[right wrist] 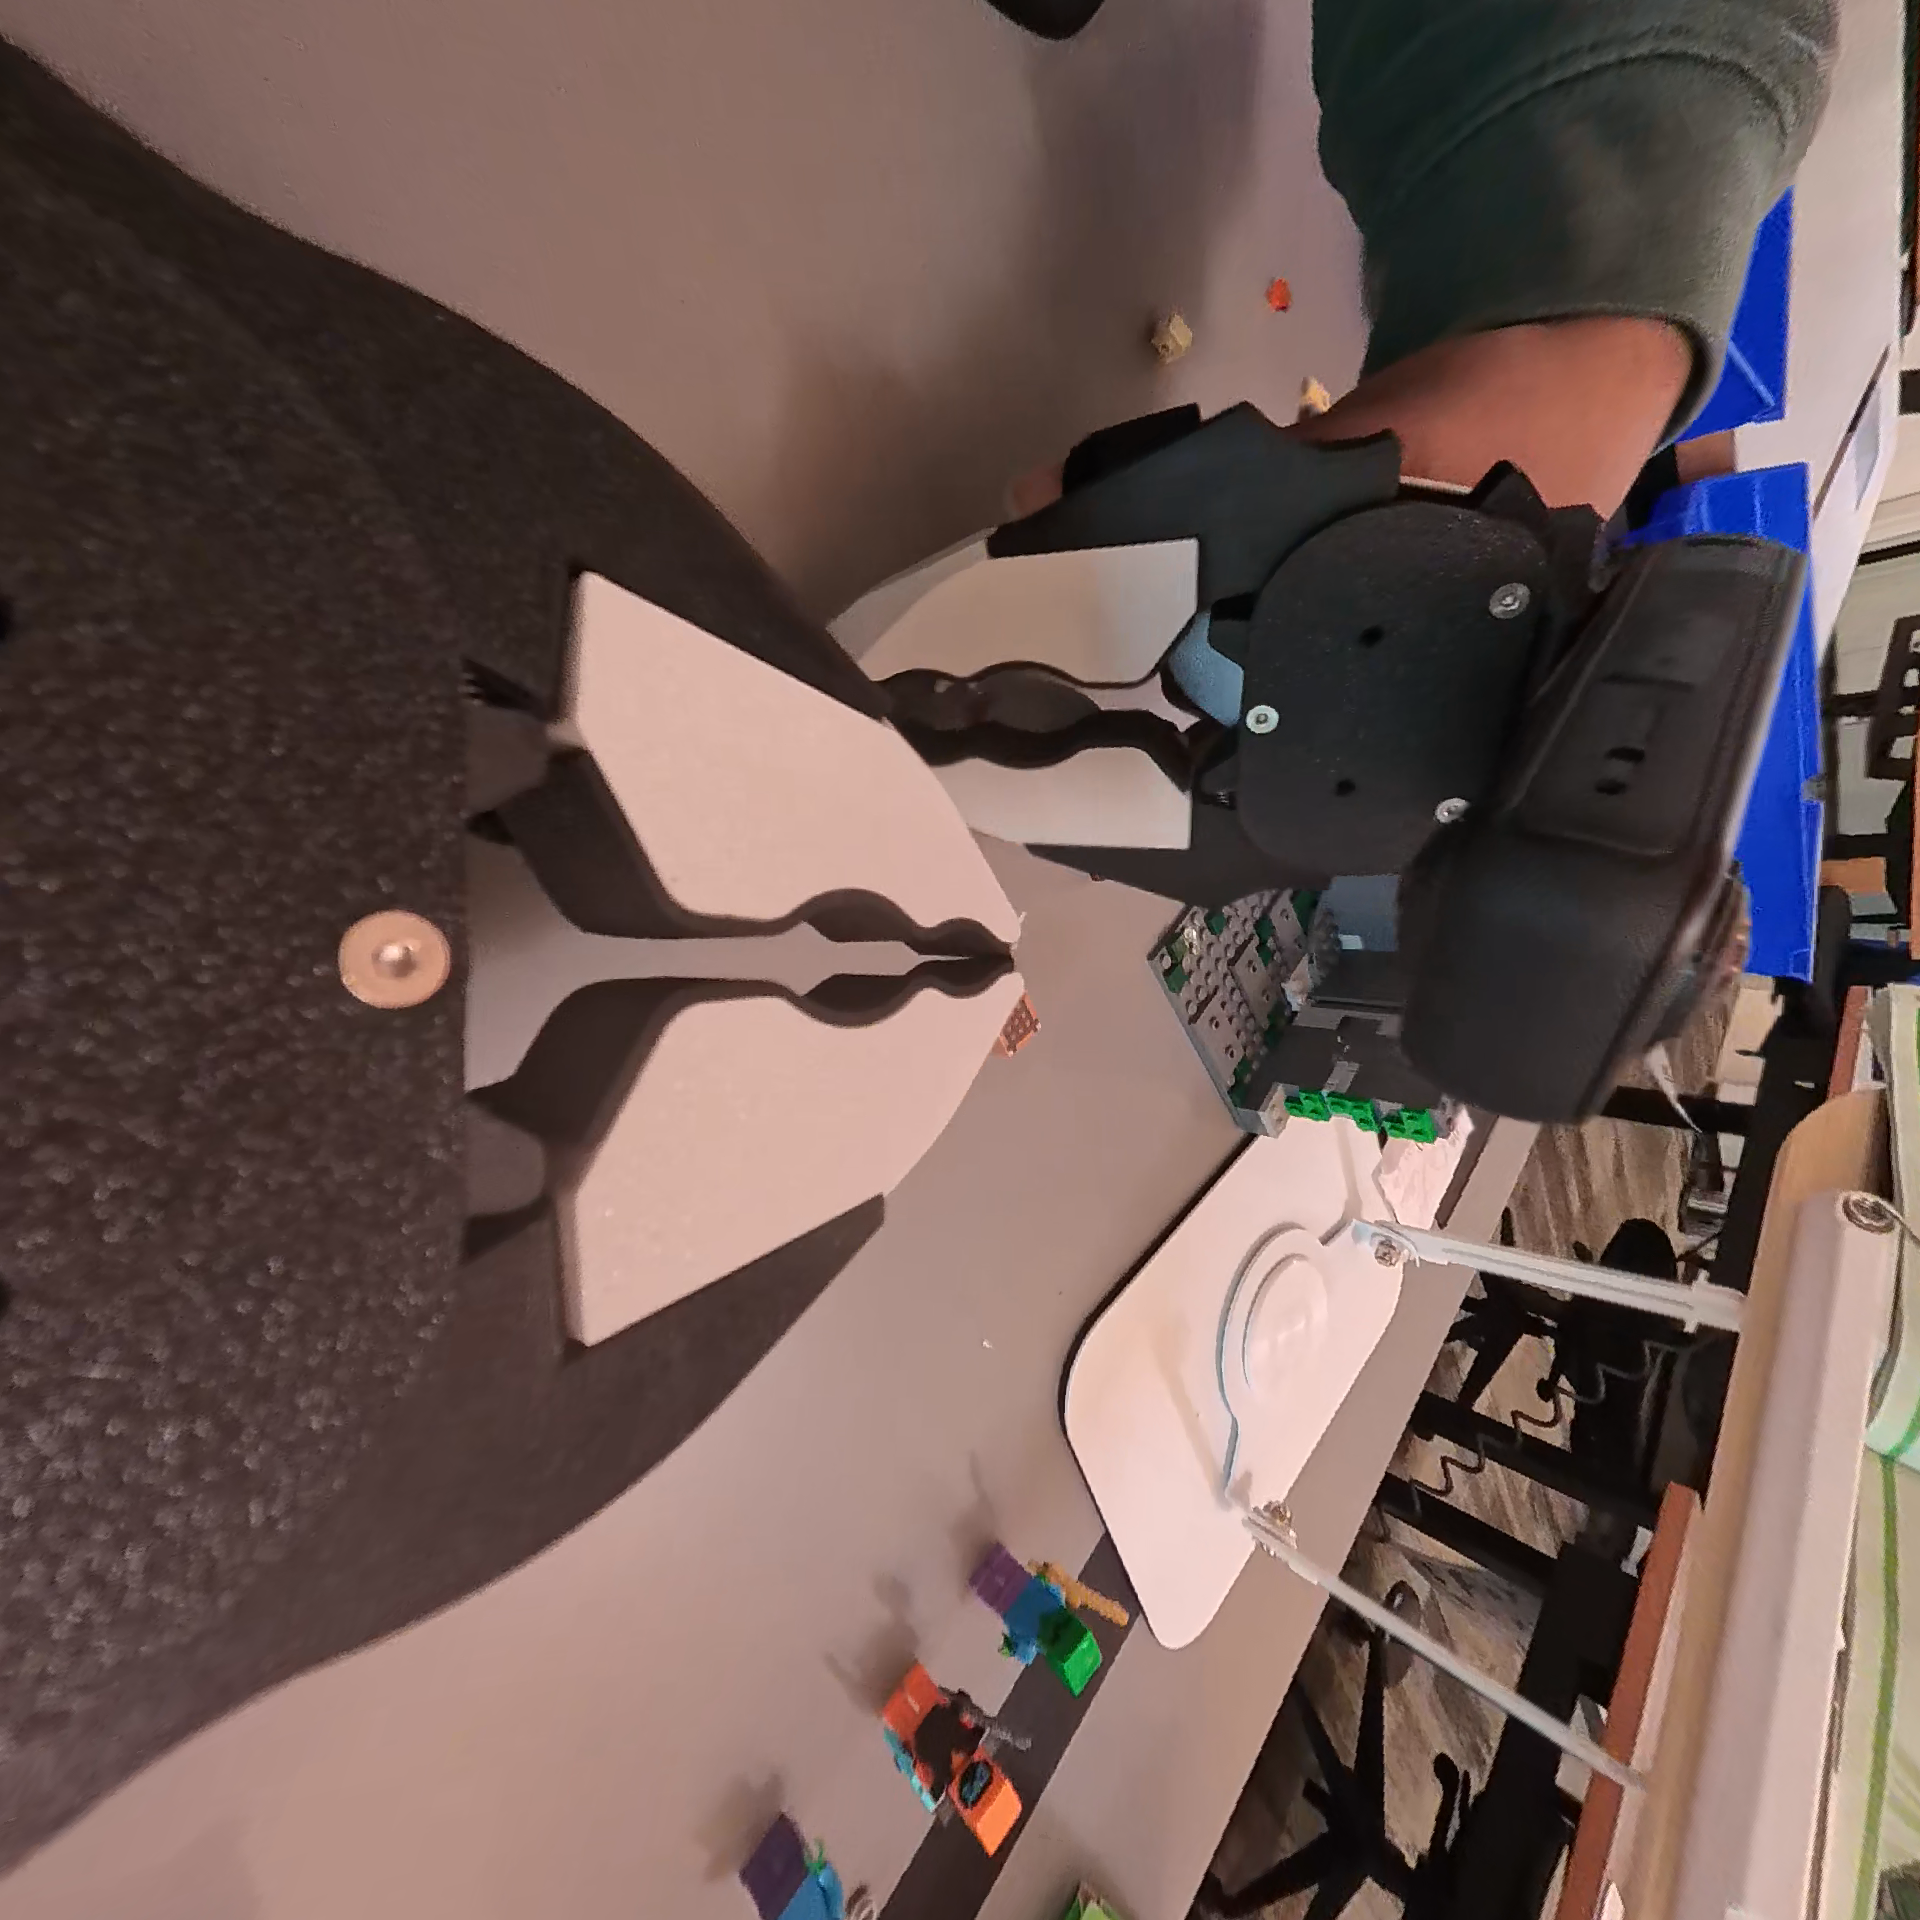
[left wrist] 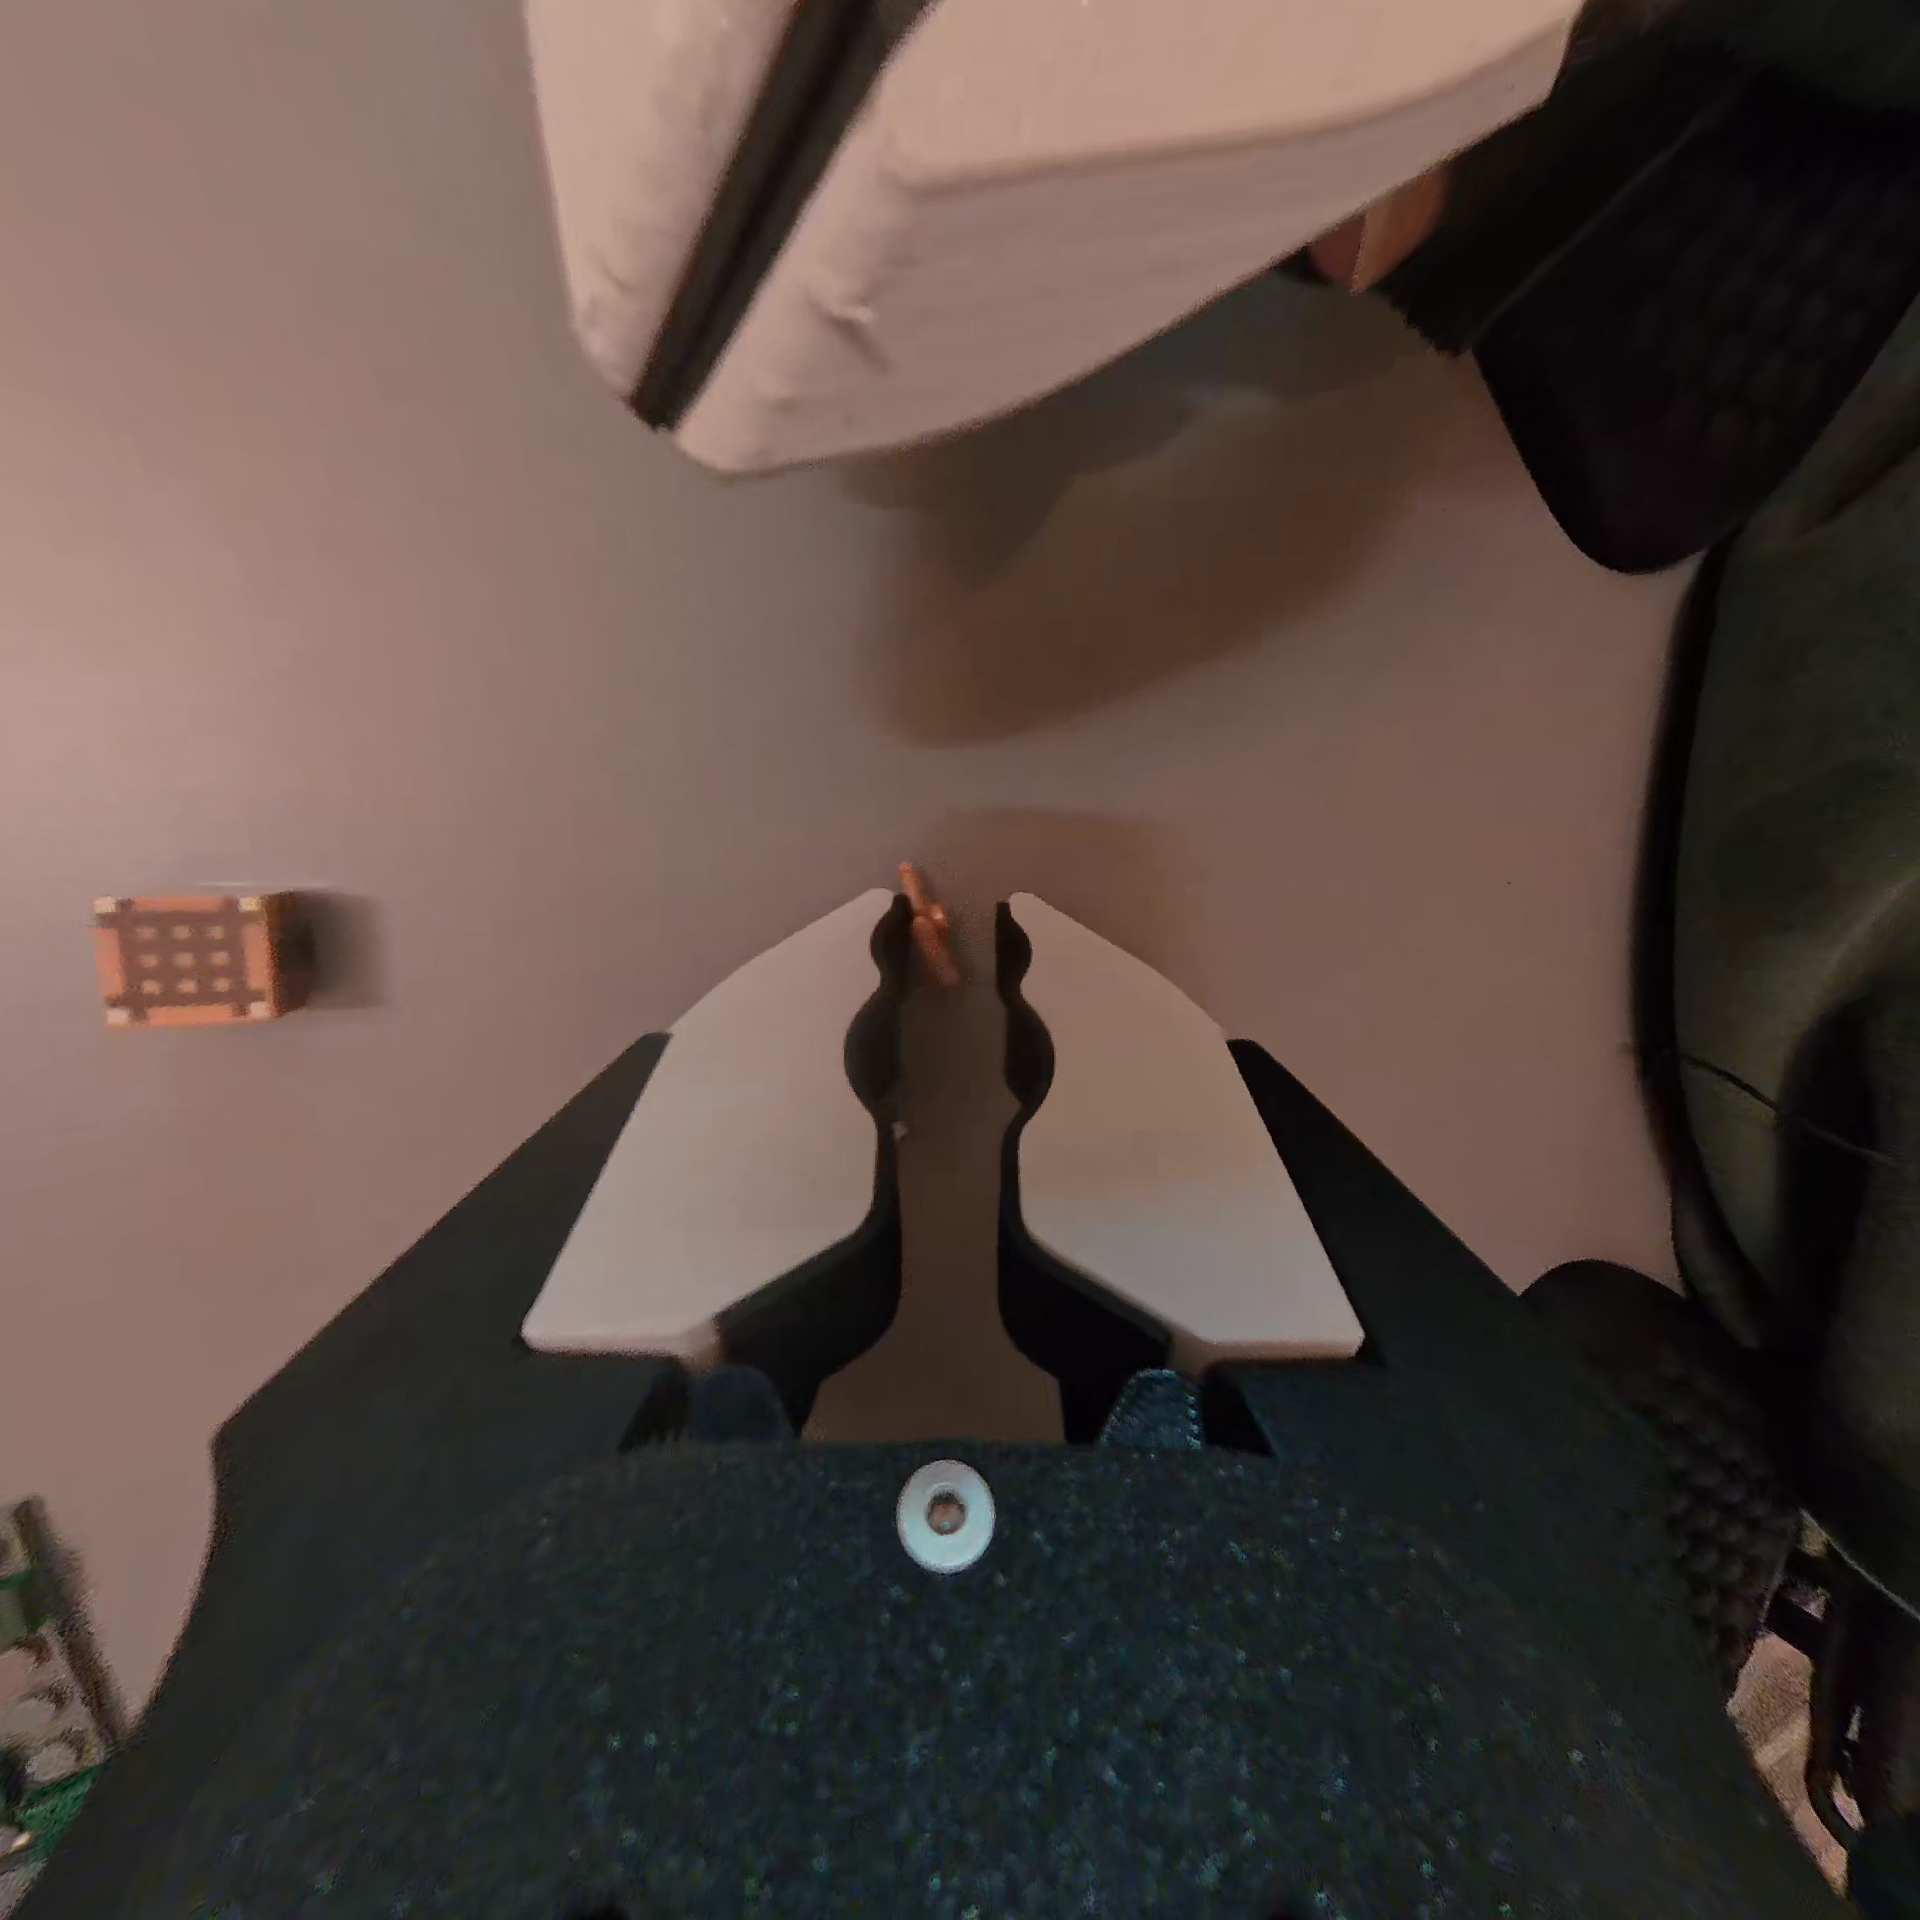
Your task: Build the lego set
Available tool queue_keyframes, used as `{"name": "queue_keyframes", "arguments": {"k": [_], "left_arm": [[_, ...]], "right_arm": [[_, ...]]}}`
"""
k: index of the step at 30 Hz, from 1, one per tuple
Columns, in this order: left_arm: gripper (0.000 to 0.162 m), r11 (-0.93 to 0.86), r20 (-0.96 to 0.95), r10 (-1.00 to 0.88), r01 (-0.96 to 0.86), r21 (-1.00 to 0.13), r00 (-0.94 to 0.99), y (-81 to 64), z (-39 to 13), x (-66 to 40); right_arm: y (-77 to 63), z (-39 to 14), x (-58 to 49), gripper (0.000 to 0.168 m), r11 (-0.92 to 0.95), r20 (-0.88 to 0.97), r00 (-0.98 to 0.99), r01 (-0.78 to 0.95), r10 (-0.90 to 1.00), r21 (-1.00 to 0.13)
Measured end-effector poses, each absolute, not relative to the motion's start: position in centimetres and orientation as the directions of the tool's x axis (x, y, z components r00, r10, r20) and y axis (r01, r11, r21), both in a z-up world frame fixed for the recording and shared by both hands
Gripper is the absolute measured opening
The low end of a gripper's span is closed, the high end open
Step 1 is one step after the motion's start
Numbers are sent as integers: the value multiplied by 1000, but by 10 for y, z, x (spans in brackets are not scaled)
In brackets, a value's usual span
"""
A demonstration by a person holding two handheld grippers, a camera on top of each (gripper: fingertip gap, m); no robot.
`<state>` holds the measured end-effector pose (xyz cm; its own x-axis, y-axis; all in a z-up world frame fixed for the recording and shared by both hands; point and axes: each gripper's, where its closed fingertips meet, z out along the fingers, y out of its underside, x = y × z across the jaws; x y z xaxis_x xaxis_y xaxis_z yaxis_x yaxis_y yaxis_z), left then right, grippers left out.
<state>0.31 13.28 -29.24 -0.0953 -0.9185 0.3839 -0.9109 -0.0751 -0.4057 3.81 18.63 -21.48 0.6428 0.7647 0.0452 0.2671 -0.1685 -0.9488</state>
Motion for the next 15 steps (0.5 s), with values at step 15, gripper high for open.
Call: {"name": "queue_keyframes", "arguments": {"k": [15], "left_arm": [[23, -114, 161, -986, -840, -530, 32, 164, -248, -38]], "right_arm": [[155, -261, 5, 0, -68, 215, 419, 565, 882, -823]]}}
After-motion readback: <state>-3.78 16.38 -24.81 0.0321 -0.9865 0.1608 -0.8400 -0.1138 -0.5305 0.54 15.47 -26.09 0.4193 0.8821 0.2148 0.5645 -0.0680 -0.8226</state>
